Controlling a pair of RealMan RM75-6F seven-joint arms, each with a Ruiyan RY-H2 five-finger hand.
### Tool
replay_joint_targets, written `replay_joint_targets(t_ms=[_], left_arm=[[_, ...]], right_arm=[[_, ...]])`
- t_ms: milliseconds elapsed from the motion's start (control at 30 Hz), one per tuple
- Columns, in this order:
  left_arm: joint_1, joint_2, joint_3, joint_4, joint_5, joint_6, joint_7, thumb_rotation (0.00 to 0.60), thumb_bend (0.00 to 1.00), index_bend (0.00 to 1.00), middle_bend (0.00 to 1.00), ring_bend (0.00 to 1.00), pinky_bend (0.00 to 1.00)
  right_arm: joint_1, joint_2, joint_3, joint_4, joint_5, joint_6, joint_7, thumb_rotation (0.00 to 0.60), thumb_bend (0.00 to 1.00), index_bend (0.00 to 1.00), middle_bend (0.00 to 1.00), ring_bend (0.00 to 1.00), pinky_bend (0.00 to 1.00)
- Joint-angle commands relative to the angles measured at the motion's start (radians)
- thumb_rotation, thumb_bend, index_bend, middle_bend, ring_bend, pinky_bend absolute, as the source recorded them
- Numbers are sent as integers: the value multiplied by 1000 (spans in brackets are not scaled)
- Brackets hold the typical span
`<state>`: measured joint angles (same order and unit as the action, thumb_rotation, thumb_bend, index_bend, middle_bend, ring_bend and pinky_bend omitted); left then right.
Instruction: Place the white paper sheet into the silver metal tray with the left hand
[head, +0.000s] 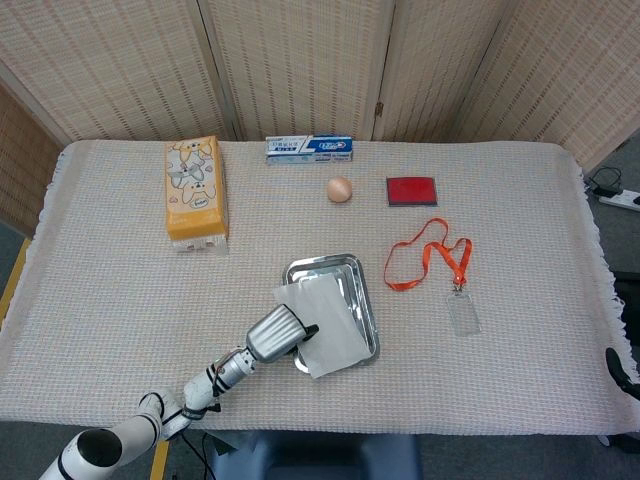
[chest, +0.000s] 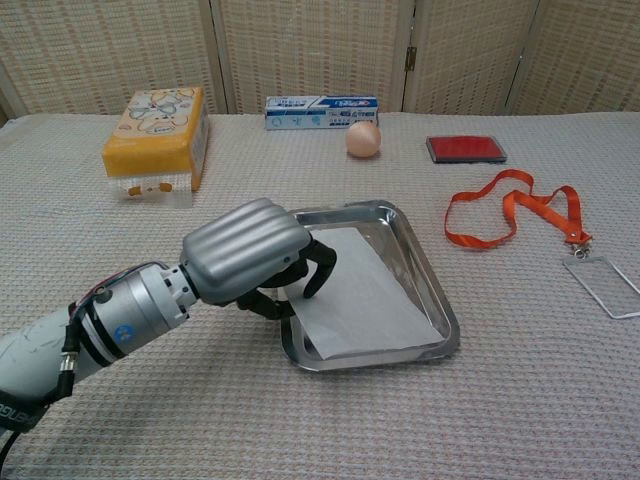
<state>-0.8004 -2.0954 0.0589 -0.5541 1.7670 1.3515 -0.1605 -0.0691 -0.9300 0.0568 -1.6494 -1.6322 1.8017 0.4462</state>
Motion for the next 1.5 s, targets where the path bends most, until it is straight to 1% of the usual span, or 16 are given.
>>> replay_joint_targets(t_ms=[33, 300, 500, 667, 733, 833, 933, 1067, 1167, 1233, 1400, 1500], left_arm=[[-11, -14, -6, 15, -10, -21, 4, 600, 579, 679, 1000, 1000, 1000], [-45, -48, -21, 74, -21, -44, -16, 600, 578, 670, 1000, 1000, 1000], [-53, -74, -23, 110, -28, -45, -32, 600, 578, 618, 1000, 1000, 1000], [-60, -96, -20, 149, -30, -42, -66, 600, 561, 588, 1000, 1000, 1000], [-62, -103, -20, 159, -33, -45, -71, 600, 528, 537, 1000, 1000, 1000], [-61, -112, -21, 169, -37, -36, -68, 600, 488, 398, 1000, 1000, 1000], [-56, -116, -22, 172, -42, -26, -64, 600, 446, 317, 1000, 1000, 1000], [-56, -110, -25, 159, -49, -26, -55, 600, 364, 262, 1000, 1000, 1000], [-57, -100, -28, 135, -53, -25, -39, 600, 279, 233, 1000, 1000, 1000], [-58, -92, -30, 116, -55, -23, -21, 600, 254, 219, 1000, 1000, 1000], [-59, -66, -35, 69, -61, -29, 26, 600, 236, 190, 1000, 1000, 1000], [-59, -33, -40, 22, -60, -13, 65, 600, 234, 182, 1000, 1000, 1000]], right_arm=[[2, 2, 1, 1, 2, -7, 7, 600, 445, 0, 0, 0, 0], [3, 8, 3, 2, 4, -18, 23, 600, 445, 0, 0, 0, 0], [10, 12, -4, 3, 1, -45, 28, 600, 446, 0, 0, 0, 0], [3, 13, 1, 3, 5, -33, 29, 600, 444, 0, 0, 0, 0], [1, 13, 2, 3, 5, -30, 30, 600, 444, 0, 0, 0, 0], [1, 13, 0, 3, 0, -30, 28, 600, 445, 0, 0, 0, 0], [0, 13, 0, 3, -4, -27, 28, 600, 444, 0, 0, 0, 0], [-3, 12, 1, 3, -9, -20, 28, 600, 445, 0, 0, 0, 0], [-4, 11, 0, 3, -14, -17, 26, 600, 445, 0, 0, 0, 0], [-5, 11, -1, 4, -19, -15, 25, 600, 445, 0, 0, 0, 0], [-5, 9, -1, 5, -22, -14, 20, 600, 444, 0, 0, 0, 0], [-3, 8, -1, 6, -21, -19, 16, 600, 445, 0, 0, 0, 0]])
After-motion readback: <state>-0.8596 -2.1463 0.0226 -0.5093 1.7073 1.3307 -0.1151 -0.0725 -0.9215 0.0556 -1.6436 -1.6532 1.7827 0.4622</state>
